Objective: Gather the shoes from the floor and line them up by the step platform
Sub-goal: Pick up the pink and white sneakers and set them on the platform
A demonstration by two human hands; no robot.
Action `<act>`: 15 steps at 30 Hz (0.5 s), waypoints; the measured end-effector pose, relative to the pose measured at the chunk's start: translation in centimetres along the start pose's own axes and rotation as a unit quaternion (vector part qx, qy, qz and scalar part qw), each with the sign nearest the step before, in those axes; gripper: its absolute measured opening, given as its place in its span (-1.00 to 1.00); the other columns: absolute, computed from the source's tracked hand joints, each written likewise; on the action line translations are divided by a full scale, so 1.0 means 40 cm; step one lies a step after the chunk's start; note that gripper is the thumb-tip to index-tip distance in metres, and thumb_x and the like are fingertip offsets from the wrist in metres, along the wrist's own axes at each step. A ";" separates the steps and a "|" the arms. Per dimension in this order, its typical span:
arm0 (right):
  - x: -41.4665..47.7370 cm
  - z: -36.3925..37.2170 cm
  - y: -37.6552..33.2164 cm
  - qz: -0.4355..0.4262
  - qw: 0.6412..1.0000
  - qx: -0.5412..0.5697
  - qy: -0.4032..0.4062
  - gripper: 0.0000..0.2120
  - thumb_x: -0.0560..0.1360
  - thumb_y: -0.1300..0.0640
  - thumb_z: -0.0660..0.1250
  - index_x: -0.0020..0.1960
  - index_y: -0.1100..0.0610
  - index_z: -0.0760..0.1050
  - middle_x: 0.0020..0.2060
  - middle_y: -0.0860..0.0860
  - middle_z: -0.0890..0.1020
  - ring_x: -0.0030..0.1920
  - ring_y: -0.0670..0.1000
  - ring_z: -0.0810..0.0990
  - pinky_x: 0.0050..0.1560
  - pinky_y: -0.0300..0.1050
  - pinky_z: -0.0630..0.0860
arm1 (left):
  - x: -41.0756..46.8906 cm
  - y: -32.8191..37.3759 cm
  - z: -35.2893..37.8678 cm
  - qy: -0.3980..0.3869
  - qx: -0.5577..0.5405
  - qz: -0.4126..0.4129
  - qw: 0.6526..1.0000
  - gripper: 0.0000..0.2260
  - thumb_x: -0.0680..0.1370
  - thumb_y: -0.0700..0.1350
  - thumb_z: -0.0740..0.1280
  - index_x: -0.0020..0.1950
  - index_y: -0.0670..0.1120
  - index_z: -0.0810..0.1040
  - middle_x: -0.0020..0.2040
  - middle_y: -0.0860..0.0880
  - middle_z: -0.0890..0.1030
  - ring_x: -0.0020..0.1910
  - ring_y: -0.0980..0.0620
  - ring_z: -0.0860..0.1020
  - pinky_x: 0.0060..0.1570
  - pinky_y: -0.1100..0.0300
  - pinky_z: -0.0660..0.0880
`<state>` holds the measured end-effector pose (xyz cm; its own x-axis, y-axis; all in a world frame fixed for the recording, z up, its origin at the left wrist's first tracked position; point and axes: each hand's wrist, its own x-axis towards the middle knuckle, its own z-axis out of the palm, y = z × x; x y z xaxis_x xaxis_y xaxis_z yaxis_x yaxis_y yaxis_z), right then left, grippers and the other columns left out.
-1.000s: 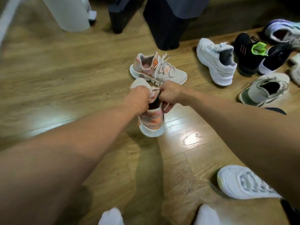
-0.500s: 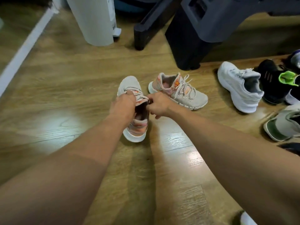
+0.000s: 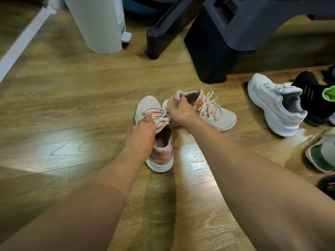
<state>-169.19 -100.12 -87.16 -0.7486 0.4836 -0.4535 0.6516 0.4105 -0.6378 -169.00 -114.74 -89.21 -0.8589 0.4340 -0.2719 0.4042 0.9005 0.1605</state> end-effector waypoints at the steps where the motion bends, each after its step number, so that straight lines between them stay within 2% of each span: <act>1: -0.008 -0.006 0.013 -0.011 1.000 0.005 0.006 -0.49 0.53 -0.10 0.25 0.37 0.17 0.32 0.20 0.14 0.54 0.14 0.16 0.59 0.10 0.06 0.57 | -0.003 -0.005 0.001 0.003 -0.013 0.005 1.000 -0.32 0.53 -0.20 0.30 0.55 -0.16 0.00 0.18 -0.25 0.50 0.12 -0.31 0.51 0.04 -0.08 0.45; 2: -0.022 -0.016 0.028 -0.018 1.000 0.009 0.011 -0.59 0.53 -0.12 0.24 0.21 0.16 0.45 -0.01 0.12 0.63 -0.11 0.12 0.68 -0.17 -0.02 0.63 | -0.008 -0.010 -0.001 0.008 -0.034 0.005 0.999 -0.32 0.52 -0.20 0.30 0.55 -0.12 0.02 0.16 -0.25 0.51 0.12 -0.31 0.51 0.03 -0.09 0.45; 3: -0.038 -0.031 0.044 -0.020 1.000 0.013 0.010 -0.63 0.52 -0.14 0.24 0.07 0.16 0.52 -0.20 0.12 0.66 -0.32 0.09 0.67 -0.38 -0.10 0.58 | -0.013 -0.017 -0.003 0.015 -0.057 0.003 0.998 -0.33 0.51 -0.22 0.30 0.55 -0.07 0.05 0.13 -0.24 0.53 0.10 -0.31 0.51 0.02 -0.09 0.46; 4: -0.054 -0.051 0.061 -0.023 1.000 0.001 0.003 -0.66 0.51 -0.14 0.25 -0.03 0.14 0.57 -0.33 0.10 0.66 -0.43 0.07 0.63 -0.47 -0.15 0.53 | -0.019 -0.027 -0.006 0.021 -0.080 0.001 0.997 -0.34 0.50 -0.25 0.29 0.54 -0.02 0.09 0.10 -0.23 0.55 0.08 -0.31 0.52 -0.01 -0.09 0.47; 5: -0.068 -0.075 0.078 -0.032 0.999 -0.028 -0.012 -0.70 0.51 -0.12 0.27 -0.09 0.10 0.59 -0.37 0.09 0.65 -0.46 0.05 0.62 -0.49 -0.15 0.51 | -0.026 -0.039 -0.009 0.026 -0.102 0.000 0.994 -0.34 0.48 -0.30 0.26 0.53 0.02 0.13 0.07 -0.22 0.57 0.05 -0.30 0.53 -0.03 -0.09 0.47; 7: -0.100 -0.126 0.104 -0.041 0.992 -0.098 -0.069 -0.82 0.50 -0.03 0.33 -0.13 0.07 0.60 -0.30 0.11 0.66 -0.38 0.07 0.66 -0.40 -0.07 0.61 | -0.037 -0.059 -0.015 0.040 -0.149 -0.002 0.988 -0.33 0.44 -0.36 0.20 0.50 0.04 0.19 0.07 -0.26 0.59 0.05 -0.30 0.53 -0.02 -0.09 0.49; 9: -0.134 -0.167 0.117 -0.024 0.986 -0.131 -0.105 -0.85 0.46 0.03 0.35 -0.13 0.11 0.60 -0.20 0.15 0.66 -0.27 0.11 0.69 -0.23 -0.02 0.66 | -0.041 -0.067 -0.025 0.059 -0.193 -0.013 0.979 -0.36 0.42 -0.39 0.18 0.47 0.02 0.29 0.16 -0.26 0.57 0.14 -0.30 0.51 0.10 -0.05 0.46; 11: -0.161 -0.200 0.121 -0.018 0.993 -0.105 -0.056 -0.82 0.47 0.01 0.31 -0.10 0.10 0.59 -0.13 0.10 0.63 -0.20 0.12 0.67 -0.19 -0.05 0.65 | -0.035 -0.061 -0.040 0.076 -0.229 -0.039 0.970 -0.44 0.42 -0.40 0.19 0.38 -0.02 0.42 0.18 -0.21 0.58 0.18 -0.24 0.51 0.11 0.05 0.42; 13: -0.182 -0.229 0.123 -0.010 1.000 0.027 -0.002 -0.76 0.51 -0.05 0.28 0.05 0.07 0.57 -0.01 0.07 0.59 -0.07 0.09 0.62 -0.16 -0.05 0.64 | -0.028 -0.045 -0.058 0.090 -0.252 -0.059 0.962 -0.54 0.43 -0.39 0.20 0.25 -0.03 0.51 0.13 -0.19 0.61 0.13 -0.23 0.53 0.02 0.09 0.42; 15: -0.196 -0.258 0.127 0.004 0.974 0.228 -0.008 -0.73 0.53 -0.02 0.27 0.17 0.07 0.51 0.09 0.11 0.57 0.01 0.09 0.59 -0.11 -0.04 0.63 | -0.027 -0.024 -0.079 0.104 -0.260 -0.067 0.958 -0.60 0.43 -0.37 0.20 0.18 -0.04 0.53 0.08 -0.20 0.62 0.09 -0.25 0.53 -0.01 0.05 0.44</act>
<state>-158.74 -93.85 -80.39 -0.7476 0.4722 -0.4670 0.5384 0.0191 -0.8425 -169.46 -116.15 -86.10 -0.9579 0.2527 -0.1366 0.1218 0.7879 0.6036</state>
